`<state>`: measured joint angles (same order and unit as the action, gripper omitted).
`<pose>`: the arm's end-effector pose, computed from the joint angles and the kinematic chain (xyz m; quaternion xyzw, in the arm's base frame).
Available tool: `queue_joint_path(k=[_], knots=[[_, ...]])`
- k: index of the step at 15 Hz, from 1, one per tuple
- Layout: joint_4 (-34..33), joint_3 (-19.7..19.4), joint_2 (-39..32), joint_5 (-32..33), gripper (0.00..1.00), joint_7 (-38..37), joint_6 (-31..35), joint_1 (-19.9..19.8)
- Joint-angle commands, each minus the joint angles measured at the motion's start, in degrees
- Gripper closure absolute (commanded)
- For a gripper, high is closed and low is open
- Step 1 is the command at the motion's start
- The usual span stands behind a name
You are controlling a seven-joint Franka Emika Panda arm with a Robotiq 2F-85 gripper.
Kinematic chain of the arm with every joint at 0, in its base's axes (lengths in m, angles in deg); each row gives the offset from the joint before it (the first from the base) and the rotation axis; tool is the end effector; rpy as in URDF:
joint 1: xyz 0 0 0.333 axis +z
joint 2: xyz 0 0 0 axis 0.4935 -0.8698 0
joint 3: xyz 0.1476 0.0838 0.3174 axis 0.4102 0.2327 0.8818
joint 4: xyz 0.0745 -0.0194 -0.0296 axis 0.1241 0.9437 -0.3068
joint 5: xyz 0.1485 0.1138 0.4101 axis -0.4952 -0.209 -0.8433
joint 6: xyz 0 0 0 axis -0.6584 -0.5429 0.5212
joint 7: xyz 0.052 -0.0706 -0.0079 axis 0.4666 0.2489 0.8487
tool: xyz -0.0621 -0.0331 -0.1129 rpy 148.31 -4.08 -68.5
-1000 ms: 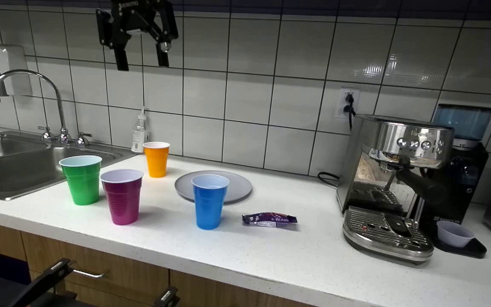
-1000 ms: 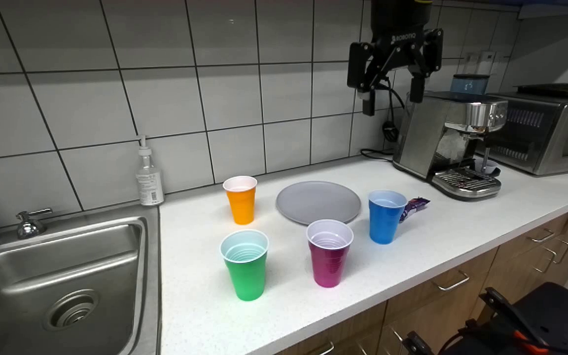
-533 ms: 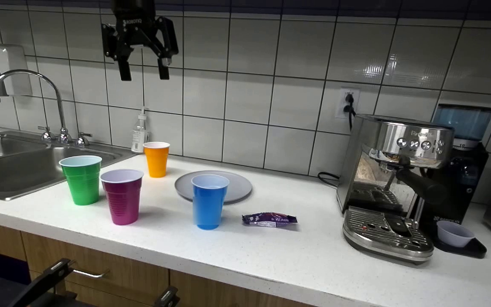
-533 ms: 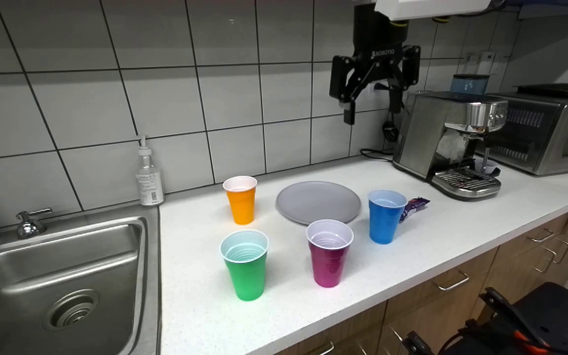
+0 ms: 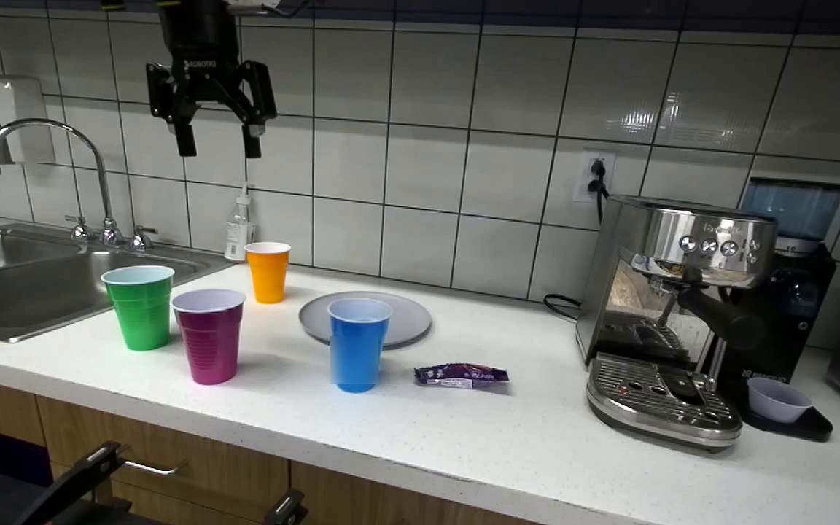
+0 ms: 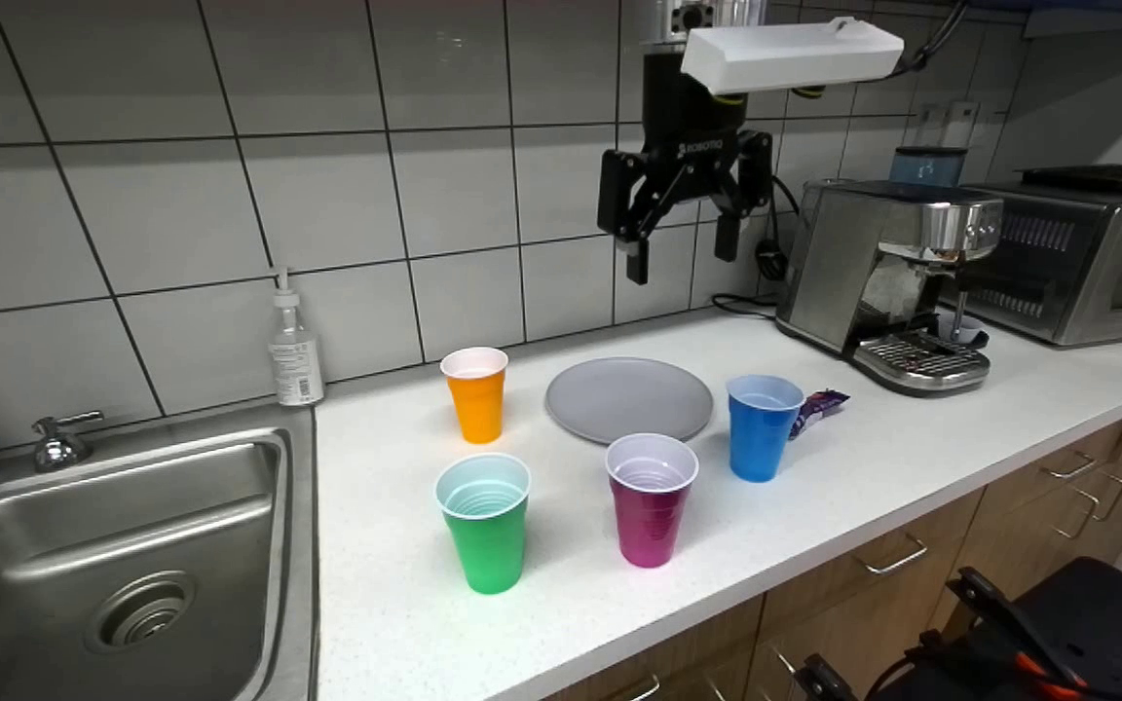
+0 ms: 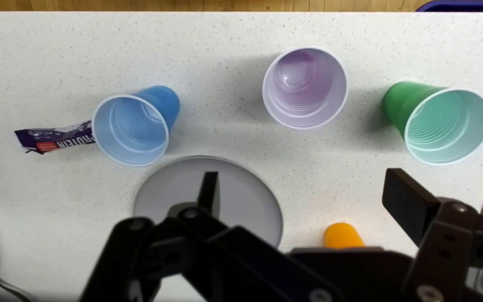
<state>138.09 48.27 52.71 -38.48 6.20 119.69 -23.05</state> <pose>0.4362 0.1071 0.4227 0.9980 0.0320 0.0378 0.0400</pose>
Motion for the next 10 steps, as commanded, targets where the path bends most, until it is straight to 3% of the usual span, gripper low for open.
queue_joint_path(k=[1, 10], knots=[[0.27, 2.01, -1.9, -0.89, 0.0, -0.59, 3.0, 0.98], [1.59, 5.02, -9.44, -3.11, 0.0, -1.42, 11.03, 4.4]])
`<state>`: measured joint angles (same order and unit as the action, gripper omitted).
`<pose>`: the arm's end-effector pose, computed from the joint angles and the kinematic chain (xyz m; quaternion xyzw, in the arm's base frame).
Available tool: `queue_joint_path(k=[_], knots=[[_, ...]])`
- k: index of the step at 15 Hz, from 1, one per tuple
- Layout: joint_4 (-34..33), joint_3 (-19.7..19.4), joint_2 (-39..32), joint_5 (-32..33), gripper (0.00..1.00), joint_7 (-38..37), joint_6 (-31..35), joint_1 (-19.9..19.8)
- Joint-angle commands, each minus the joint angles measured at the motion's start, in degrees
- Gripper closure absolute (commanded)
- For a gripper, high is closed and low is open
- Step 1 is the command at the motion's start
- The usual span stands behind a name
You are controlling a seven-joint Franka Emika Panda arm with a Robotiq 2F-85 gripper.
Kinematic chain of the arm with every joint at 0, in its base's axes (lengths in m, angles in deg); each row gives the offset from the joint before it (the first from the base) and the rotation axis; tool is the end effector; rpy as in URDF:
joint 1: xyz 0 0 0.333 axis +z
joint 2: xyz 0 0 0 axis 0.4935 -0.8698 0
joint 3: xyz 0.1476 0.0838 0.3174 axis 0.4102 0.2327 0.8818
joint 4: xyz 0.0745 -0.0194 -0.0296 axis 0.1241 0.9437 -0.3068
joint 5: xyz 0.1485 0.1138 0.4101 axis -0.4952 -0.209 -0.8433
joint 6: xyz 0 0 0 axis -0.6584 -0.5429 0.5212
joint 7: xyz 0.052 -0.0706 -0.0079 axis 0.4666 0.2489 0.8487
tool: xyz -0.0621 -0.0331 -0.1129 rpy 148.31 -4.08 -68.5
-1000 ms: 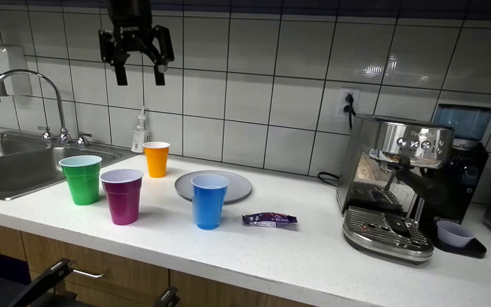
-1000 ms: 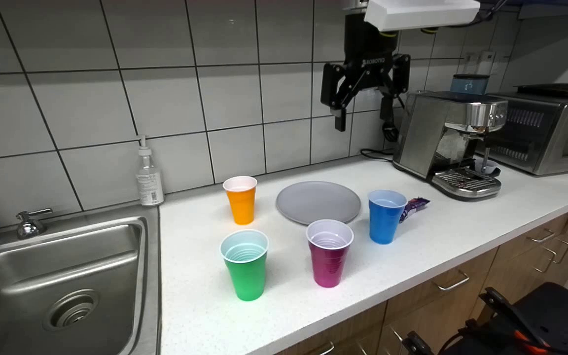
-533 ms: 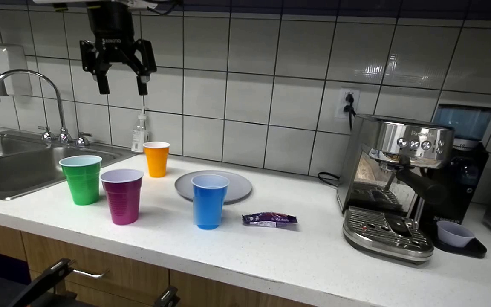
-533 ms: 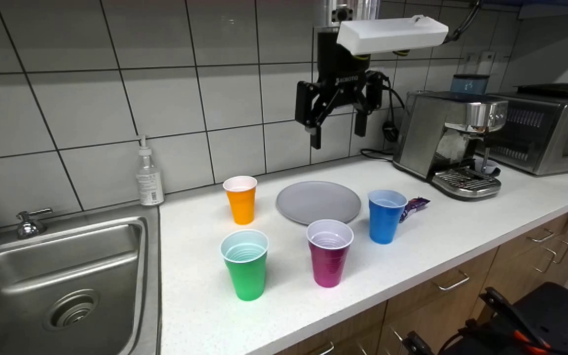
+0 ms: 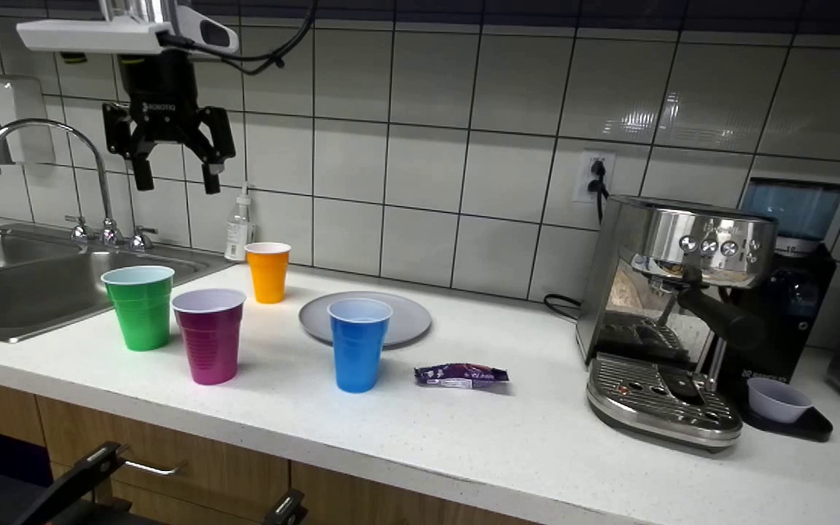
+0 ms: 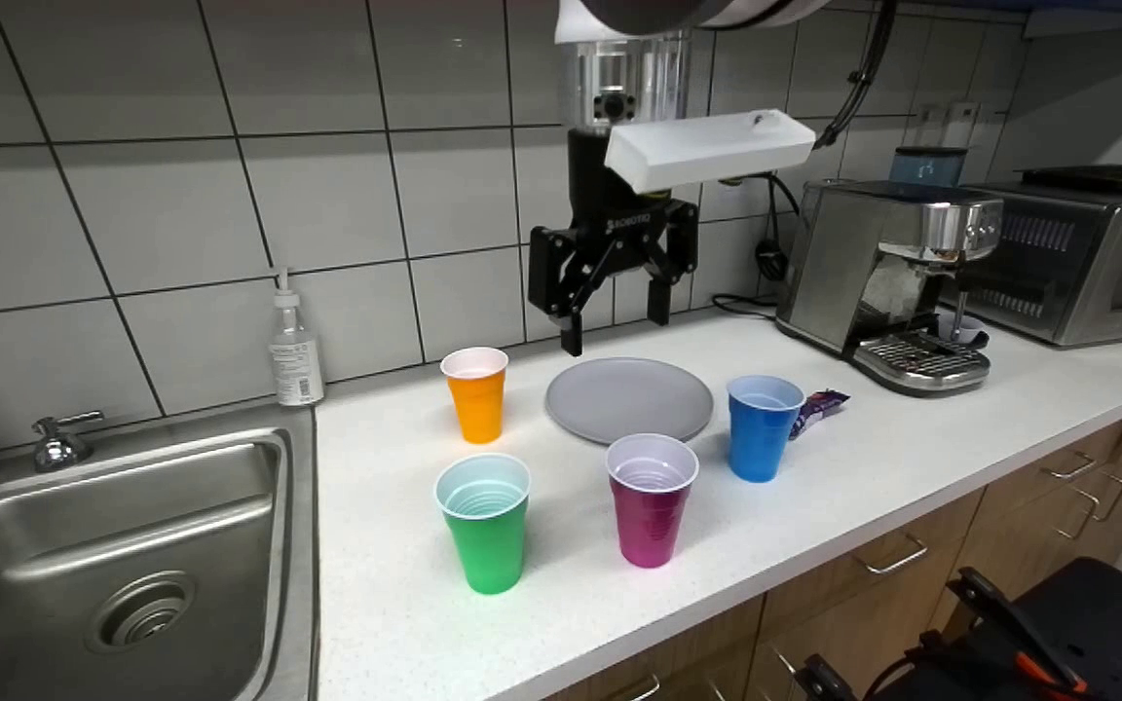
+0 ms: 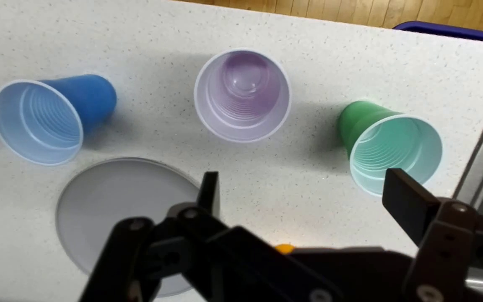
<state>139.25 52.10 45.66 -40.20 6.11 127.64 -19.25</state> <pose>0.4359 0.1718 0.3678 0.9948 0.0922 0.0342 0.0274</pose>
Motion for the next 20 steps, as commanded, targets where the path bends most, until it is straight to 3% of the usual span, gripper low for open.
queue_joint_path(k=[1, 12, 13, 20], knots=[[0.63, 1.56, -3.38, -1.29, 0.0, -2.16, 4.24, 0.73], [2.22, 5.47, -13.39, 5.22, 0.0, -19.65, 15.53, 1.1], [2.24, 4.4, -12.51, 3.04, 0.0, -15.37, 14.26, 1.41], [2.23, 4.23, -13.18, 3.26, 0.0, -15.81, 14.38, 1.54]])
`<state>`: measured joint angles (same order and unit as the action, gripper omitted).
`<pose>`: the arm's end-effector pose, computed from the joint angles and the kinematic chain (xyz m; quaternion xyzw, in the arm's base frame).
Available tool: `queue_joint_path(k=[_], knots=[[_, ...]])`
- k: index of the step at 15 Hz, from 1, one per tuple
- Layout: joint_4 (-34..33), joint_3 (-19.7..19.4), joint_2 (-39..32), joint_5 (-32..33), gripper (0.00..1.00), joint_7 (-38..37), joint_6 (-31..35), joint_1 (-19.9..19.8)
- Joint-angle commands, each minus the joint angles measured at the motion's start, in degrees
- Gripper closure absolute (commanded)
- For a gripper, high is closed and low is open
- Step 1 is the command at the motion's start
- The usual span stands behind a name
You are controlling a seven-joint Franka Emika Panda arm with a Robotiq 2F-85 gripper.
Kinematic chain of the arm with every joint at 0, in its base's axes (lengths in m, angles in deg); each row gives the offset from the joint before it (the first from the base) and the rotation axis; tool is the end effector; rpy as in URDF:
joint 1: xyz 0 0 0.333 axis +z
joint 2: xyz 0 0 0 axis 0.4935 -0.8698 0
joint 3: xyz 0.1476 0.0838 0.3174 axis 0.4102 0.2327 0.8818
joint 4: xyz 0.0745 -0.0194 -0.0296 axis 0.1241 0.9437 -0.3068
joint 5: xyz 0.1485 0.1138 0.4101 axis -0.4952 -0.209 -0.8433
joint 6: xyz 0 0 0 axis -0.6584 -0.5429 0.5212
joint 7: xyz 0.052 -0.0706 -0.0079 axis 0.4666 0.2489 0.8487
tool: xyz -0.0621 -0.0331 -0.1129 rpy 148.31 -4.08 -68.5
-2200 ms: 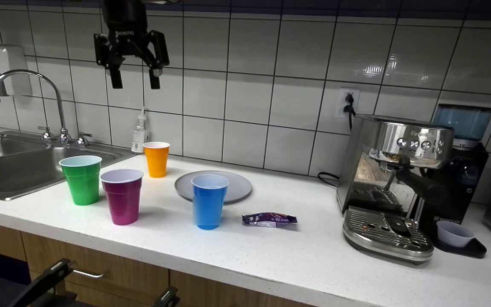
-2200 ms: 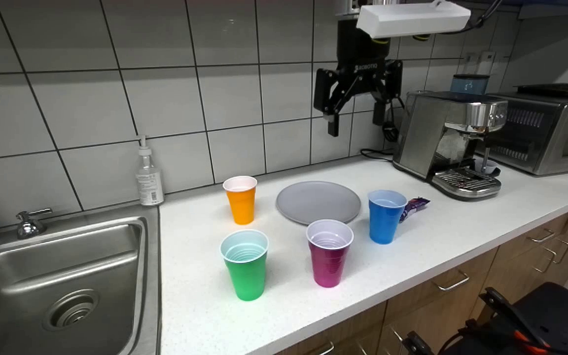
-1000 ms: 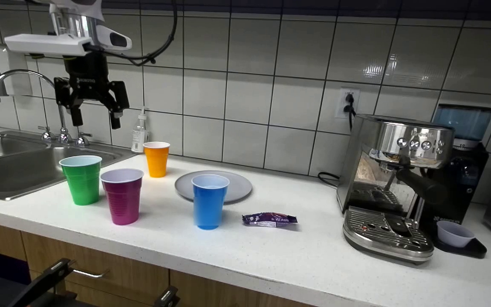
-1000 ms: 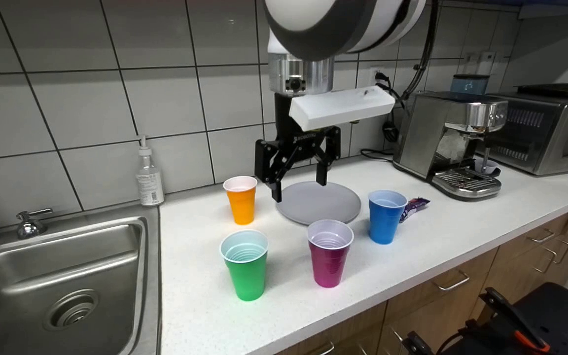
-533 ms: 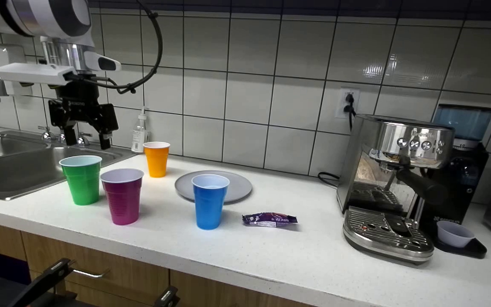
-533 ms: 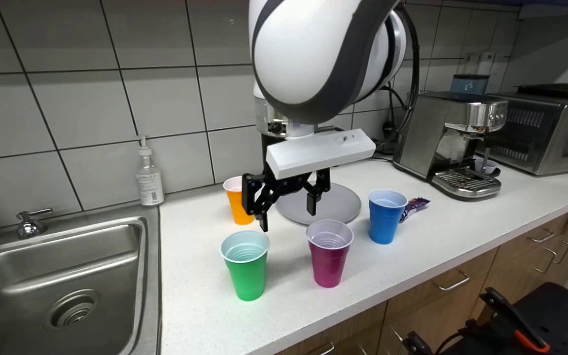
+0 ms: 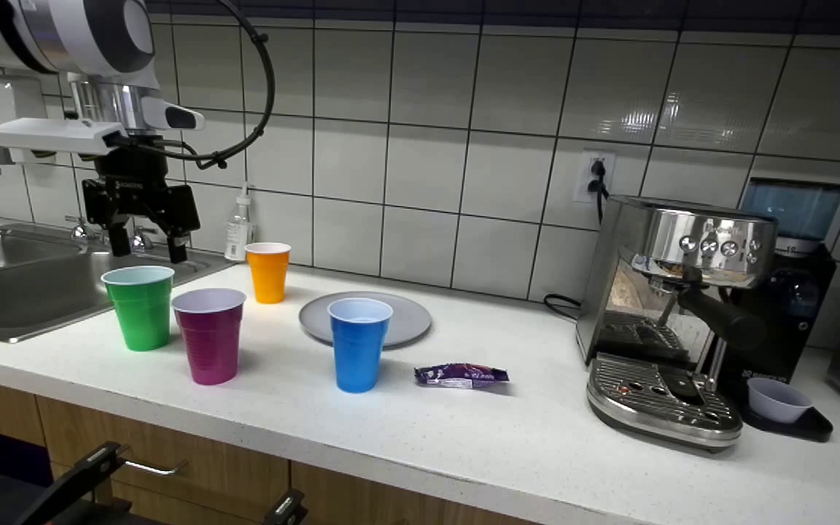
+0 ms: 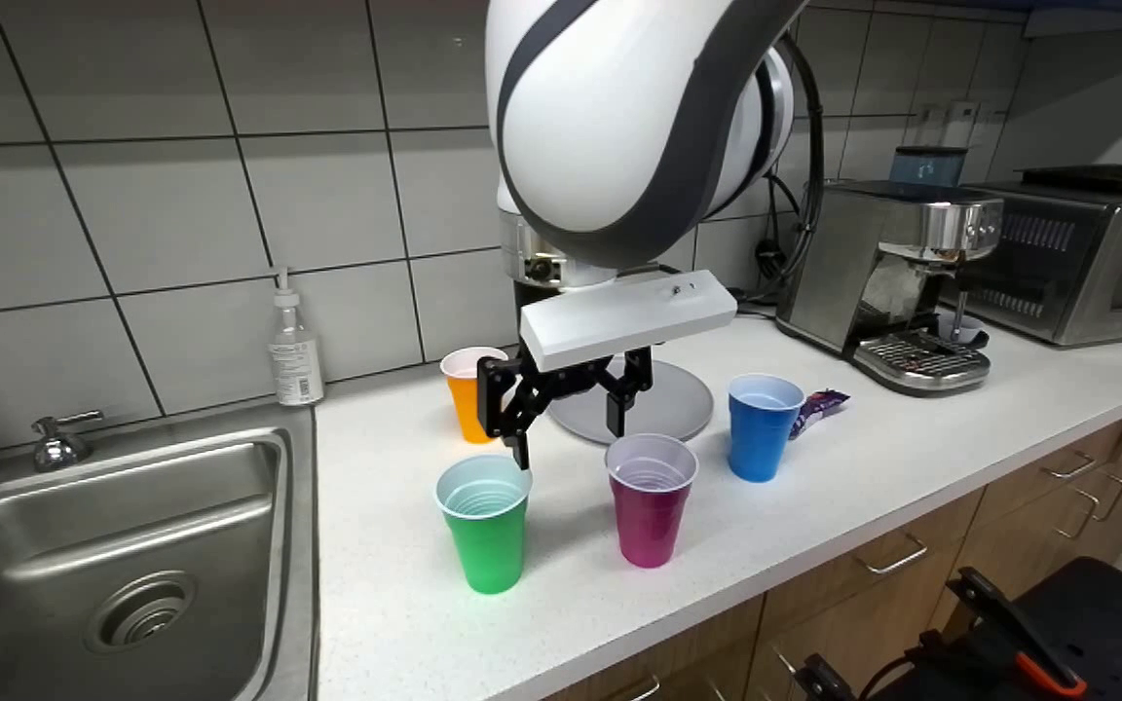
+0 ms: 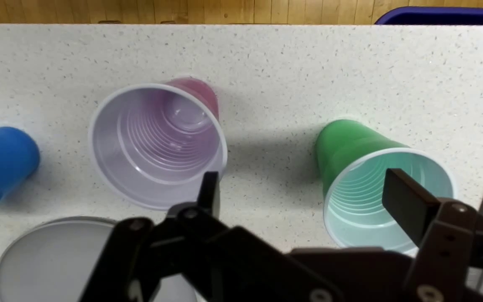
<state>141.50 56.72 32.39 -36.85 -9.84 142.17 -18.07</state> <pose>0.4282 0.2220 0.2642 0.9988 0.0324 0.0304 0.0201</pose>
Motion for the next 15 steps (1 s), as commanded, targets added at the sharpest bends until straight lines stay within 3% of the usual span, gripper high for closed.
queue_joint_path(k=[1, 15], knots=[[-0.01, -0.4, 0.09, -0.09, 0.0, 0.14, -0.14, 0.35], [-1.71, 0.48, -1.21, 1.44, 0.0, -2.48, 1.29, 0.95]])
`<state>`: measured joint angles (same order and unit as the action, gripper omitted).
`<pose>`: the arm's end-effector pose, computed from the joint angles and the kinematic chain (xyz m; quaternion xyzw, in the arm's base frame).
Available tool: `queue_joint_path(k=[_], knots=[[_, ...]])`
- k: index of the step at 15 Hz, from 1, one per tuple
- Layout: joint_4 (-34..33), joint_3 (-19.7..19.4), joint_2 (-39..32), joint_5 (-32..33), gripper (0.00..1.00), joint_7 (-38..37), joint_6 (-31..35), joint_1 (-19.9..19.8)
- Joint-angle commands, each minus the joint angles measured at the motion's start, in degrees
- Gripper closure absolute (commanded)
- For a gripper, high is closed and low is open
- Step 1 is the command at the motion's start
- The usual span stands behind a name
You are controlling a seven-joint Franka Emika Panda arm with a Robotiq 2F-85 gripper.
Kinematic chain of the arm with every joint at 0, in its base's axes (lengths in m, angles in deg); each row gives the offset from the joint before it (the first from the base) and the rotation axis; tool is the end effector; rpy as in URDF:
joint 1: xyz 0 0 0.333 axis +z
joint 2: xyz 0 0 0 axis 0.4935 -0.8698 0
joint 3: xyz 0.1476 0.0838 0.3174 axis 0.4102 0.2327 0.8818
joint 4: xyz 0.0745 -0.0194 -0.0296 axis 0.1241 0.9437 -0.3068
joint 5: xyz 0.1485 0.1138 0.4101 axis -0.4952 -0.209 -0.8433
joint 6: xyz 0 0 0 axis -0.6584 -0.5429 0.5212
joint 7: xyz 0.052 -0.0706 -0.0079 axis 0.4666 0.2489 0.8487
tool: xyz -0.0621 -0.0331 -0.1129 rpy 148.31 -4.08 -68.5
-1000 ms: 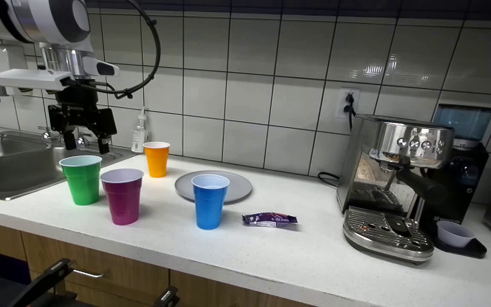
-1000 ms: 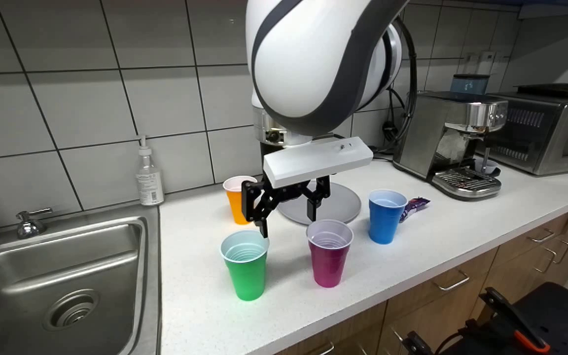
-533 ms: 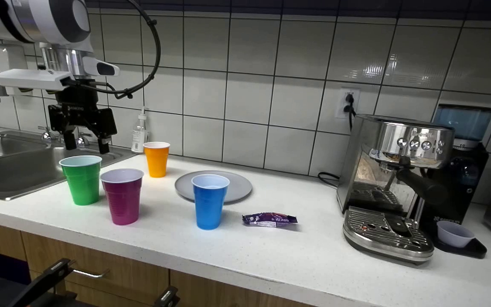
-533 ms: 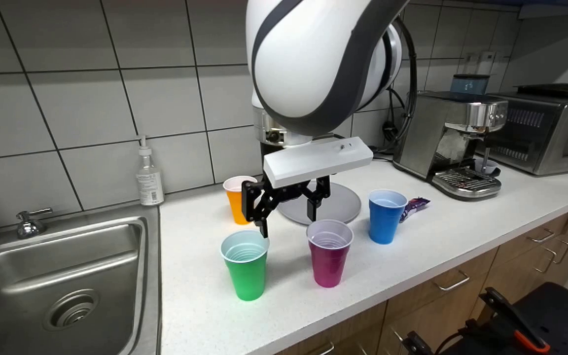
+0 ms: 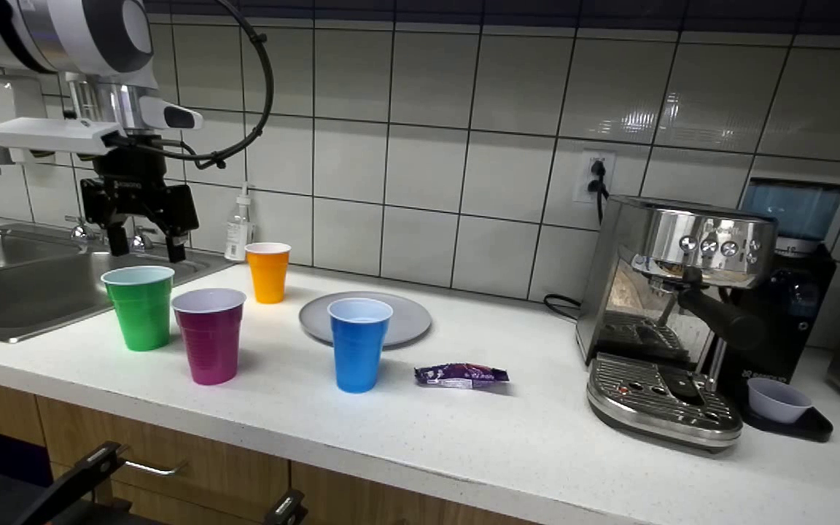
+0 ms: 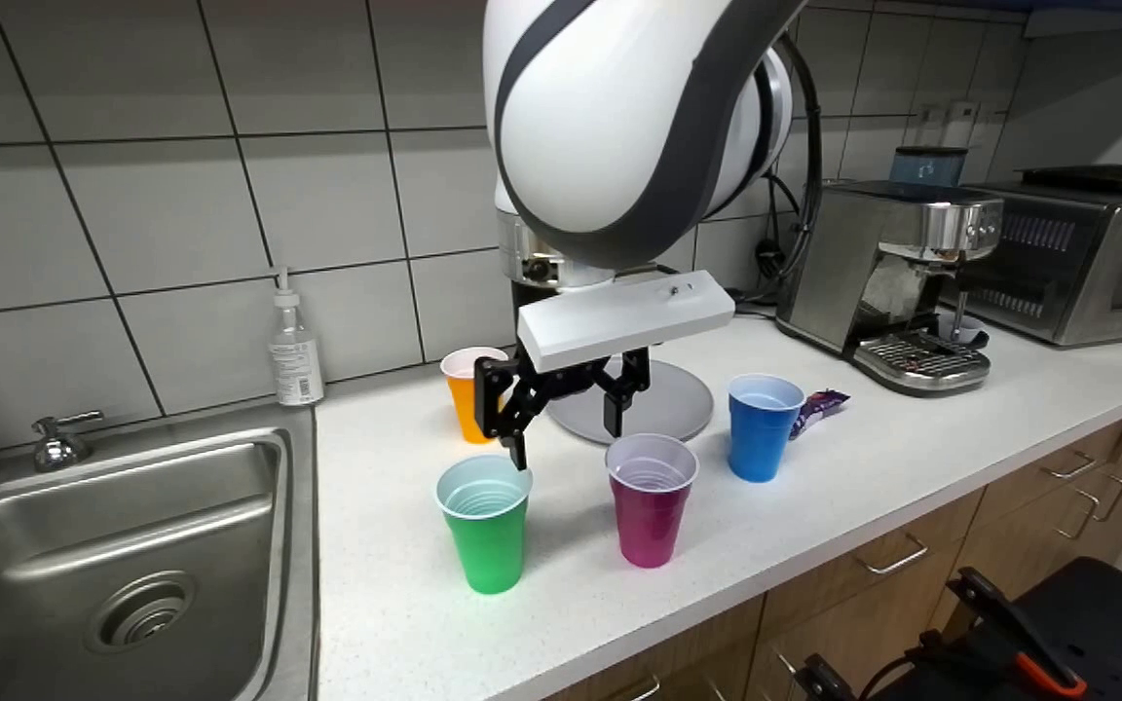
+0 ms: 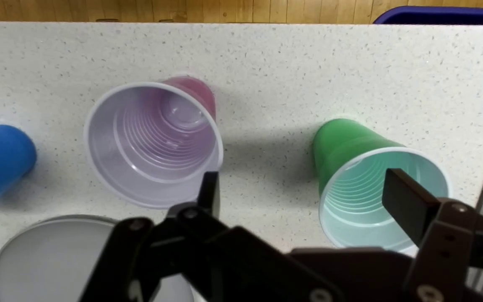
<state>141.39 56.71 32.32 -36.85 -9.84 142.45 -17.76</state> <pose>0.4282 0.2250 0.2649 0.9987 0.0351 0.0329 0.0186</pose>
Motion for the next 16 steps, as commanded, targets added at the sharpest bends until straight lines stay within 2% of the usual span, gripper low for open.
queue_joint_path(k=[1, 10, 16], knots=[[-2.06, 0.57, -1.63, 1.87, 0.0, -2.86, 1.51, 0.78], [-6.95, -0.54, -8.61, 13.24, 0.0, -11.5, 0.84, 2.21], [-8.99, -2.67, -13.51, 13.59, 0.0, -12.91, 1.85, 4.55]])
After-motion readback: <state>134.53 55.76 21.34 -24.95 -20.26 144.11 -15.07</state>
